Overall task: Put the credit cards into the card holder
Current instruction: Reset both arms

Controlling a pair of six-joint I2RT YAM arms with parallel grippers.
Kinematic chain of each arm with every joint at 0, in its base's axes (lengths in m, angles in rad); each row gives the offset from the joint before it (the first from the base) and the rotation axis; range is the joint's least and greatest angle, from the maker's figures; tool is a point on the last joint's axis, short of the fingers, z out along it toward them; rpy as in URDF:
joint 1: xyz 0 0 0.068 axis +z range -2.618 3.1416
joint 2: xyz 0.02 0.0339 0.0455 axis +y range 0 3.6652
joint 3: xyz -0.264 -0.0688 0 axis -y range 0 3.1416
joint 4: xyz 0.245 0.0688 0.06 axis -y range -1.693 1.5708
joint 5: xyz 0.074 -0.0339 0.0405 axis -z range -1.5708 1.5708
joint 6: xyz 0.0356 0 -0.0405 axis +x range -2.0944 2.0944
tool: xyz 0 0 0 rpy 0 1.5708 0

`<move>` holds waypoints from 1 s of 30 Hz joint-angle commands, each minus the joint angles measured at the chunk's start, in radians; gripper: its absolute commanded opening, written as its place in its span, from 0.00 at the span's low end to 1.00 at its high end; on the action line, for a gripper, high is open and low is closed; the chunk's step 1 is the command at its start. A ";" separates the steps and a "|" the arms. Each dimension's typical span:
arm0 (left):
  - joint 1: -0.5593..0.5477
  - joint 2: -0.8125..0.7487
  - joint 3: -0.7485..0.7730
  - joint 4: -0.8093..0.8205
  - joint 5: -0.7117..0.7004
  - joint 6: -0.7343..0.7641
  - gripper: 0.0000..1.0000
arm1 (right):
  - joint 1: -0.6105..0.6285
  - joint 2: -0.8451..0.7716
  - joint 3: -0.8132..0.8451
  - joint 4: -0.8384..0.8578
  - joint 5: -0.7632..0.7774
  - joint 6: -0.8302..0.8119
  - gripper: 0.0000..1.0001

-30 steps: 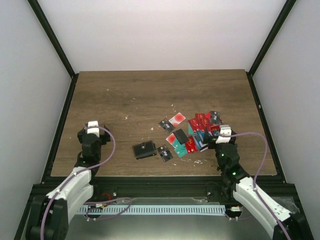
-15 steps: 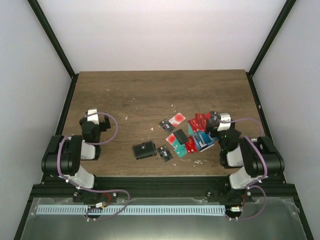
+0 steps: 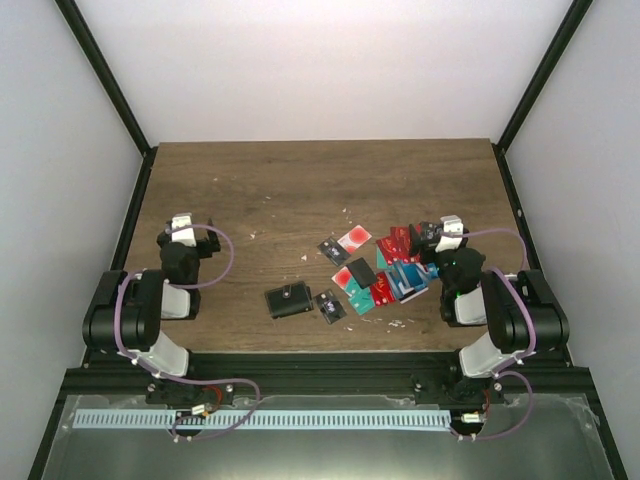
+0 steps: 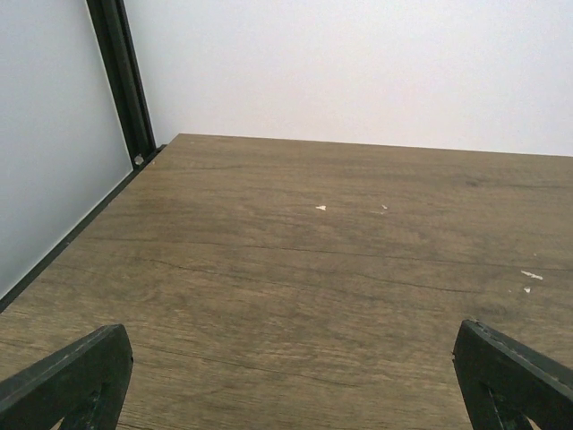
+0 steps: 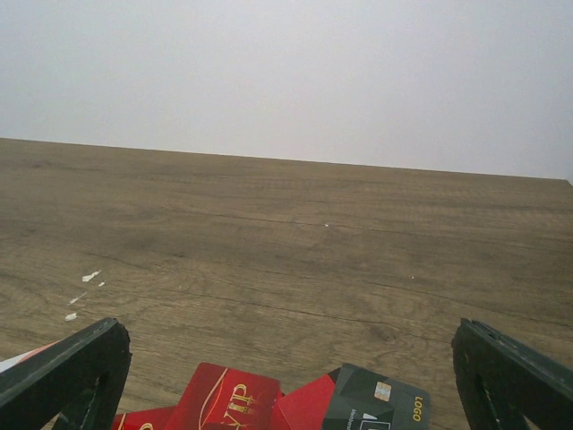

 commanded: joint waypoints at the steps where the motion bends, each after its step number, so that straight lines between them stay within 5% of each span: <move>1: -0.010 -0.011 0.005 0.045 0.003 0.007 1.00 | -0.010 -0.003 0.017 0.024 0.012 0.010 1.00; 30: -0.011 -0.011 0.007 0.040 0.015 0.012 1.00 | -0.010 -0.002 0.040 -0.025 0.047 0.027 1.00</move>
